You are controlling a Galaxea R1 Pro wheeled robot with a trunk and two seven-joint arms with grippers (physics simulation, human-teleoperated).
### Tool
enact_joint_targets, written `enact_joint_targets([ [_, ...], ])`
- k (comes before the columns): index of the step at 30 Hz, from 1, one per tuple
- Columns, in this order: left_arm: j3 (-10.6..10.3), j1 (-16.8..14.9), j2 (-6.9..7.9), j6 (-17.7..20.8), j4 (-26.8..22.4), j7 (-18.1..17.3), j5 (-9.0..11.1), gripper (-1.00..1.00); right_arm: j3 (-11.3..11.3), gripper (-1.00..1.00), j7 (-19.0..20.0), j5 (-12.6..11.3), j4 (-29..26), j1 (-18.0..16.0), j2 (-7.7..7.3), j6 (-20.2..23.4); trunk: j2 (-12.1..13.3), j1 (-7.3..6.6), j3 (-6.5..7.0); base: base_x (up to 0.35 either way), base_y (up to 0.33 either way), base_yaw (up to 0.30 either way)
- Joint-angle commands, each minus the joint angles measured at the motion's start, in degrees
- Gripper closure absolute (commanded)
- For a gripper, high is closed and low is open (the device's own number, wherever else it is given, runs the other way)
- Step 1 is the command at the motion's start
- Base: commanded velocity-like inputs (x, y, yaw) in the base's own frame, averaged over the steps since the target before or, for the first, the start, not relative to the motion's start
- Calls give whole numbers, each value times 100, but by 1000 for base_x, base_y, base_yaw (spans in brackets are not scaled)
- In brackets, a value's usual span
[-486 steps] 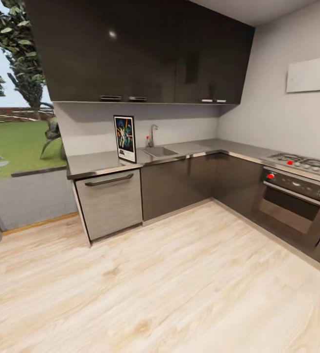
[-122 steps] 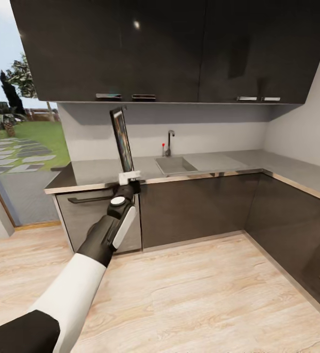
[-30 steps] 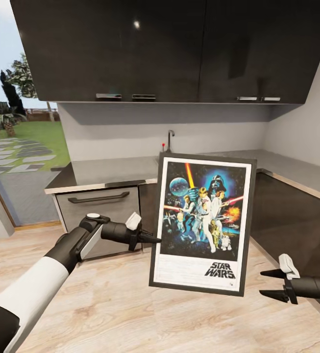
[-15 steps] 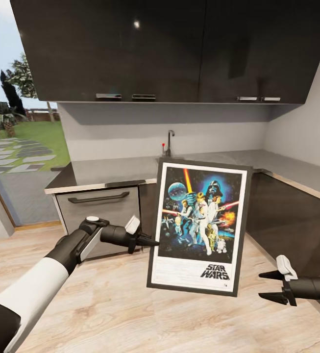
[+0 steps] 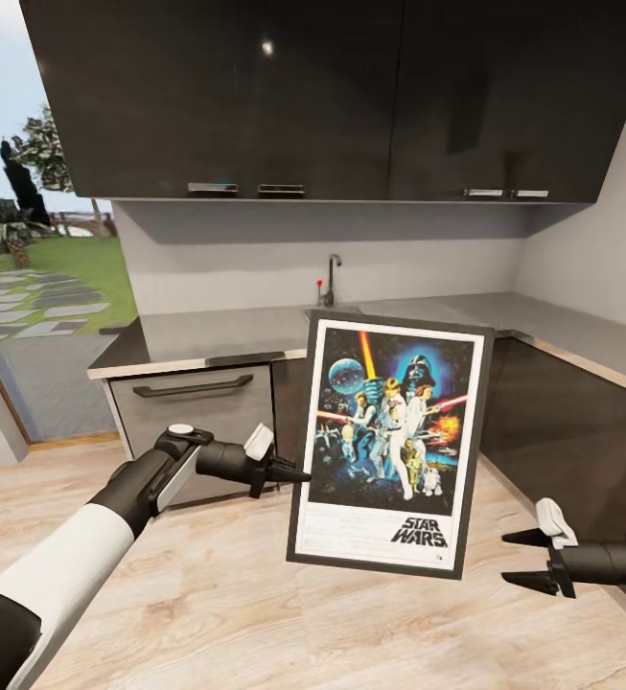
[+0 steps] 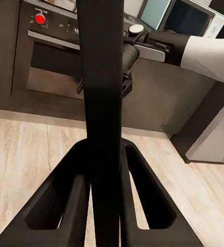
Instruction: Pick up the poster from the kitchen countertop and hang it on one of the wall nails in the kitchen.
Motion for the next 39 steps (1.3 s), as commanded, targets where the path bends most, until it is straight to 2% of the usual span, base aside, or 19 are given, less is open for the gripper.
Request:
enact_joint_targets([
  [1,-32,-7,8,27,1,10,50,100,-25,-100,31,43,-16,-6,32,35,-4,0,-6,0,0,0],
  [3,-34,-7,8,15,4,10,52,100,0,-100,35,40,-45,-6,61,36,-4,0,-6,0,0,0],
  [9,-42,-7,8,5,6,10,57,100,410,-100,40,-1,-285,-6,221,47,-4,0,-6,0,0,0],
  [12,-43,-7,8,2,7,10,56,100,503,-100,40,-11,-357,-12,298,52,-4,0,-6,0,0,0],
  [16,-45,-7,4,-3,7,10,57,100,543,-100,43,-21,-391,-30,356,137,-4,0,-6,0,0,0],
  [24,-70,-7,0,-5,7,10,58,100,556,-100,41,-50,-513,-41,380,329,-4,0,-6,0,0,0],
  [31,-115,-7,0,-6,7,10,58,100,557,-100,41,-297,-526,-42,381,343,-4,0,-6,0,0,0],
  [35,-121,-7,0,-6,7,10,58,100,562,-100,40,-343,-525,-42,381,344,-4,0,-6,0,0,0],
  [39,-90,9,-31,23,-1,52,71,100,568,-100,-38,-472,-567,-50,512,222,-4,0,-6,0,0,0],
])
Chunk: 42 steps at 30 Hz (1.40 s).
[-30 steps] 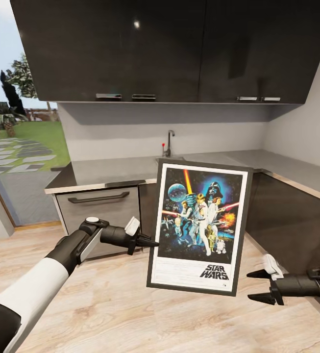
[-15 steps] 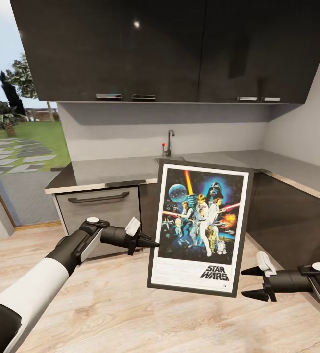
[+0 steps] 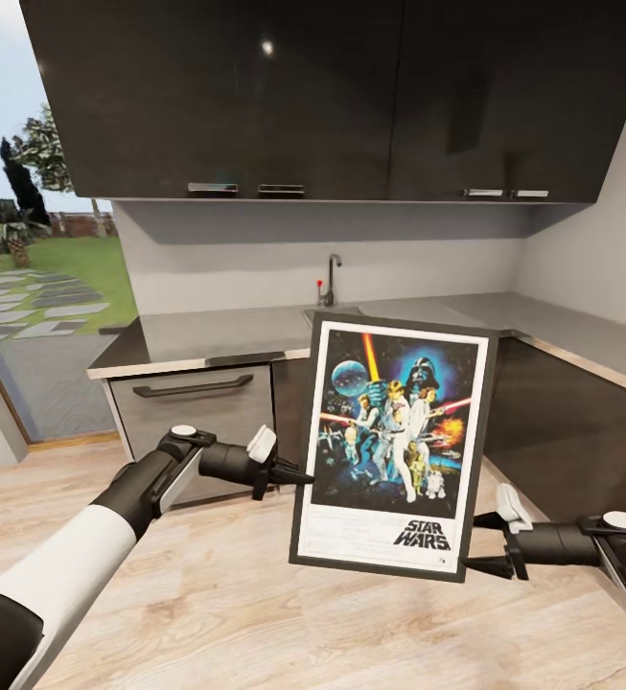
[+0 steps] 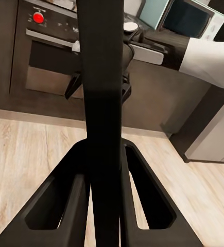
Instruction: Pick up the poster from the kitchen countertop and hang it on one of the wall nails in the kitchen.
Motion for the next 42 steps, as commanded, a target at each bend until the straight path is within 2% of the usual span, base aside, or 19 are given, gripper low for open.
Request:
enact_joint_targets([
  [1,-31,-7,8,42,-1,10,50,100,-20,-100,32,6,-7,-4,38,51,-4,0,-6,0,0,0],
  [4,-31,-7,8,42,-1,10,50,100,-20,-100,32,-91,-7,-4,132,51,-4,0,-6,0,0,0],
  [18,-29,-7,-3,64,-15,21,49,100,-24,-100,33,-87,-6,-4,121,62,-4,0,-6,0,0,0],
  [22,-21,-6,127,7,-108,-13,58,100,-143,-100,41,-217,29,-19,245,-68,-4,0,-6,0,0,0],
  [27,-20,-6,177,-27,-128,-22,62,100,-165,-100,46,-378,34,-22,272,-229,-4,0,-6,0,0,0],
  [28,-20,-6,181,-29,-130,-22,63,100,-167,-100,47,-1308,34,-22,276,-246,-4,0,-6,0,0,0],
  [42,-13,-5,194,-31,-129,-24,64,100,-145,-100,57,-1352,35,-18,279,-266,-4,0,-6,0,0,0],
])
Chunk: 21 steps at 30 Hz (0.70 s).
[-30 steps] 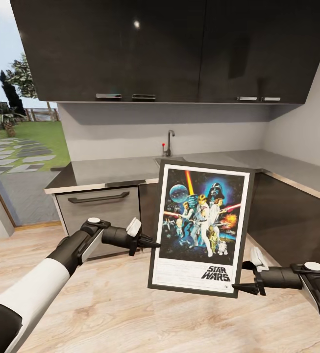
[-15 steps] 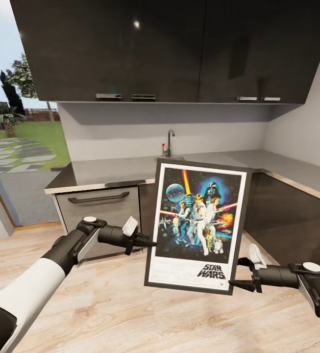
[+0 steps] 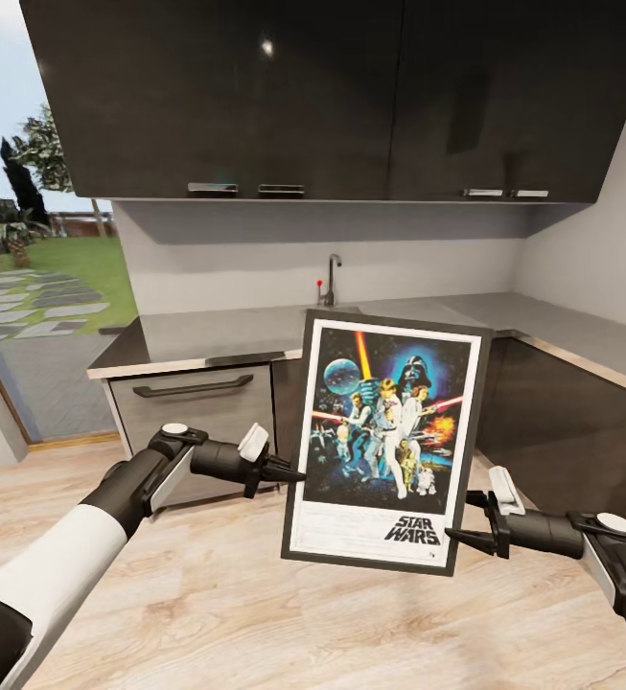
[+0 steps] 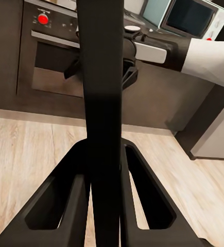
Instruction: Pick up the poster from the kitchen countertop and hang it on one of the wall nails in the kitchen.
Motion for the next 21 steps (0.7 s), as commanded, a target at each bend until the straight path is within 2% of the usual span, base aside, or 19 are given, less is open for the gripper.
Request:
enact_joint_targets([
  [1,-30,-8,9,41,-1,10,48,100,-2,-100,18,-10,2,-5,0,22,-4,0,-6,0,0,0],
  [6,-28,-8,11,41,-1,10,48,100,-1,-100,23,-10,2,-1,-1,9,-4,0,-6,0,0,0],
  [10,-28,-8,13,41,10,10,48,100,-1,-100,38,-23,14,0,-1,-283,-4,0,-6,0,0,0],
  [21,-28,-8,20,41,4,10,48,100,-1,-100,39,-27,19,1,-4,-366,-4,0,-6,0,0,0],
])
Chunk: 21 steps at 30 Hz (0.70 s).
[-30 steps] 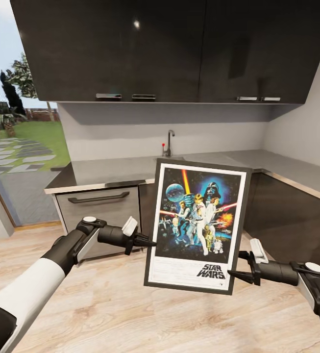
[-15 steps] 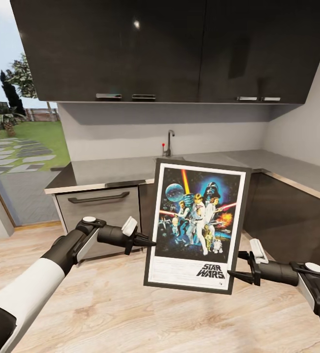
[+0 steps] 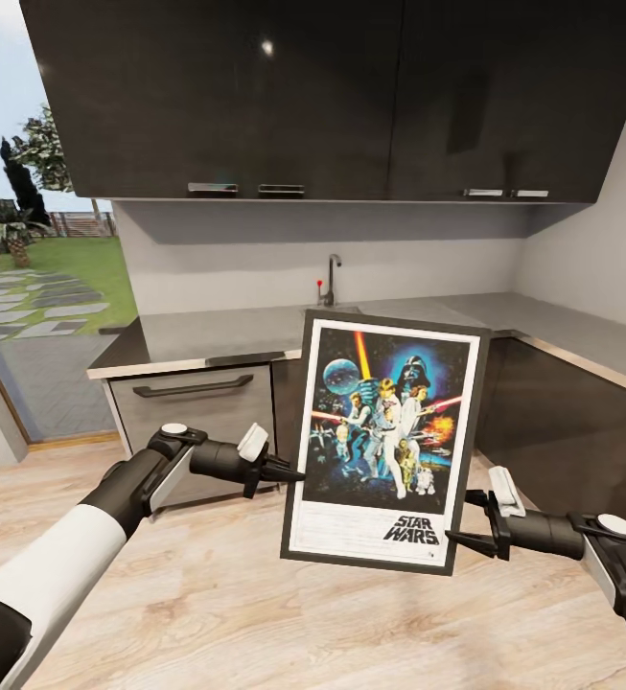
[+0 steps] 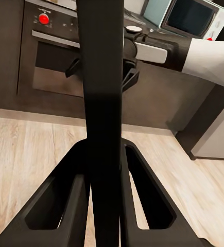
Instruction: Pick up the poster from the kitchen countertop and hang it on one of the wall nails in the kitchen.
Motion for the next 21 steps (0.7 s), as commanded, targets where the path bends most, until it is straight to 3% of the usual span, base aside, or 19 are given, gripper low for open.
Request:
enact_joint_targets([
  [1,-30,-6,8,41,-1,10,49,100,-2,-100,16,-9,3,-4,-2,-16,-4,0,-6,0,0,0],
  [4,-30,-7,10,41,4,8,49,100,-7,-100,19,-11,6,-4,-4,-20,-4,0,-6,0,0,0],
  [11,-30,-7,182,41,-15,-17,55,100,-10,-100,16,-20,11,2,-6,-26,-4,0,-6,0,0,0],
  [21,-30,-7,227,25,-18,-68,57,100,-10,-100,16,-26,12,4,-6,-31,-4,0,-6,0,0,0],
])
